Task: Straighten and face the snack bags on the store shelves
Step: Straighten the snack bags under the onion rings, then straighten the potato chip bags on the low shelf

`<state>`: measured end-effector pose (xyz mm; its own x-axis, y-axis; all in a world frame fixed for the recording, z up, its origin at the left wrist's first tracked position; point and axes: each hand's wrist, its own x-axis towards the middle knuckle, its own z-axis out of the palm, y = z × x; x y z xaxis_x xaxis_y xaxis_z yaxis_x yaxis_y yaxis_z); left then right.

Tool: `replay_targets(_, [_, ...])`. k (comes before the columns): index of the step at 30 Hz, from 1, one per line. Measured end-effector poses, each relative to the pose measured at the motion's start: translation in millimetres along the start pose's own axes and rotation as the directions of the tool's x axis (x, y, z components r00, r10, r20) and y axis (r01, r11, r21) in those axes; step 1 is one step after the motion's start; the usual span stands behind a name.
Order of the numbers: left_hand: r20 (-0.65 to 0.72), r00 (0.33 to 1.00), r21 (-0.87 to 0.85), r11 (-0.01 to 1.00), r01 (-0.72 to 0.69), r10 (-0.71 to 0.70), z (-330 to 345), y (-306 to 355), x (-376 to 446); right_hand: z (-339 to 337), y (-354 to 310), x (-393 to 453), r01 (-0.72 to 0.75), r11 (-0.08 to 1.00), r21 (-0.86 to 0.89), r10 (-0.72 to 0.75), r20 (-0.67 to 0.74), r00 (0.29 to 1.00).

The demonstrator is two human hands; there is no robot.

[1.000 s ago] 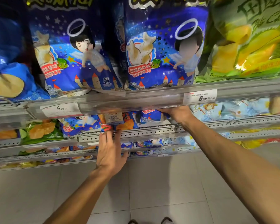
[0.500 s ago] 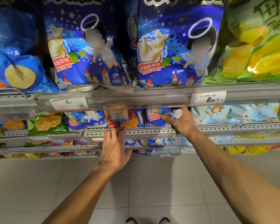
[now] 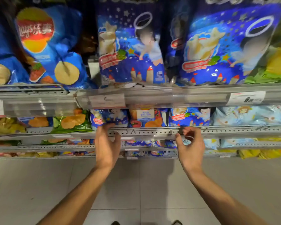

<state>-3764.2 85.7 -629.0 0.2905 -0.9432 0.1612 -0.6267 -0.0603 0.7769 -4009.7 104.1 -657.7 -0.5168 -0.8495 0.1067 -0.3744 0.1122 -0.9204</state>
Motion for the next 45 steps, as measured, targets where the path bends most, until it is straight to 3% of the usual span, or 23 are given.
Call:
replay_targets(5, [-0.035,0.998,-0.182,0.983,0.035,-0.042,-29.1,-25.5,40.9,54.1,-32.1,-9.0,0.025,1.0,-0.005,-0.024,0.126,0.992])
replay_targets(7, [0.022,0.997,-0.142,0.987,0.079,-0.077,-31.5,-39.2,57.7,70.4,-39.0,-4.0,0.022,1.0,-0.017,-0.019,0.158,0.987])
replay_targets(10, [0.139,0.982,-0.216,0.963,0.159,-0.131,-31.2,-45.2,70.8,88.8,-41.3,8.6,0.003,0.998,-0.066,0.011,0.203,0.979])
replay_targets(14, [0.158,0.97,-0.32,0.919,0.228,-0.186,-22.2,-45.4,81.6,99.0,-37.0,27.4,-0.03,0.992,-0.121,0.062,0.271,0.96])
replay_targets(18, [0.209,0.97,-0.358,0.914,0.19,-0.12,-18.5,-49.0,94.9,103.7,-37.0,45.2,-0.073,0.981,-0.177,0.131,0.342,0.93])
replay_targets(22, [0.243,0.952,-0.288,0.924,0.252,-0.184,-19.4,-56.1,108.3,104.2,-40.9,51.3,-0.096,0.96,-0.263,0.188,0.349,0.918])
replay_targets(30, [0.337,0.893,-0.202,0.904,0.378,-0.298,-29.4,-54.6,117.3,108.3,-57.5,47.7,-0.144,0.956,-0.255,0.217,0.29,0.932])
replay_targets(40, [0.308,0.925,-0.269,0.912,0.311,-0.224,-38.3,-49.0,107.0,77.1,-67.4,26.9,-0.147,0.986,-0.076,0.163,0.27,0.949])
replay_targets(45, [0.327,0.925,-0.266,0.92,0.287,-0.194,-35.1,-41.5,102.9,40.9,-46.4,11.1,-0.225,0.974,-0.023,0.221,0.311,0.924])
